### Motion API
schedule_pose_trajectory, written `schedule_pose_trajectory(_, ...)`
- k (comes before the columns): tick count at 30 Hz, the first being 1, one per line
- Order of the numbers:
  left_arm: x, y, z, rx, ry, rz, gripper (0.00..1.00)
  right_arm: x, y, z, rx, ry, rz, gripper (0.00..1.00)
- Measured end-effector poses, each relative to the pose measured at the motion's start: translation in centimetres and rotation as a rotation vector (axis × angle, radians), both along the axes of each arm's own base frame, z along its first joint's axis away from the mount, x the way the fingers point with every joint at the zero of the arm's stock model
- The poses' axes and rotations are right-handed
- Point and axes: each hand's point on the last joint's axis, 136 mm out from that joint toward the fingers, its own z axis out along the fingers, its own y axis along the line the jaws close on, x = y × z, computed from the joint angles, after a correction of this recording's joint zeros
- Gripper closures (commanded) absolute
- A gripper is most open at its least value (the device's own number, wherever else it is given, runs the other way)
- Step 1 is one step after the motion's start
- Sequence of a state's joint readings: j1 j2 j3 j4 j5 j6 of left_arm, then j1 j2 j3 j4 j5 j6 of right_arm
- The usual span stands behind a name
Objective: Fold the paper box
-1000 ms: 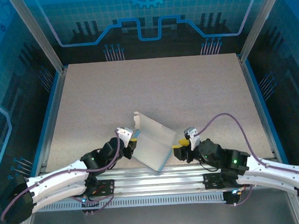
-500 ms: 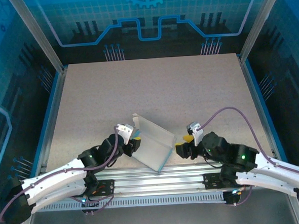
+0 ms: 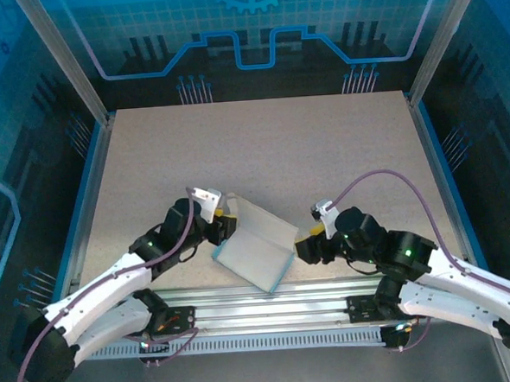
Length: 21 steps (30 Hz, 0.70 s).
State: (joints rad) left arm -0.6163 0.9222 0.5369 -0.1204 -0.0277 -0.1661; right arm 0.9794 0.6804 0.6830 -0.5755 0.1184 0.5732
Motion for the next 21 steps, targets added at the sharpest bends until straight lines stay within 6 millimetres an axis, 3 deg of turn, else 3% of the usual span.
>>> schedule_pose_trajectory(10, 2.1, -0.6, 0.0, -0.072, 0.103, -0.059, 0.50, -0.5, 1.0, -2.0, -0.024, 0.115, 0.007, 0.47)
schedule_pose_trajectory(21, 3.6, -1.5, 0.8, -0.066, 0.104, -0.128, 0.53, -0.3, 1.2, -2.7, -0.036, 0.147, -0.013, 0.50)
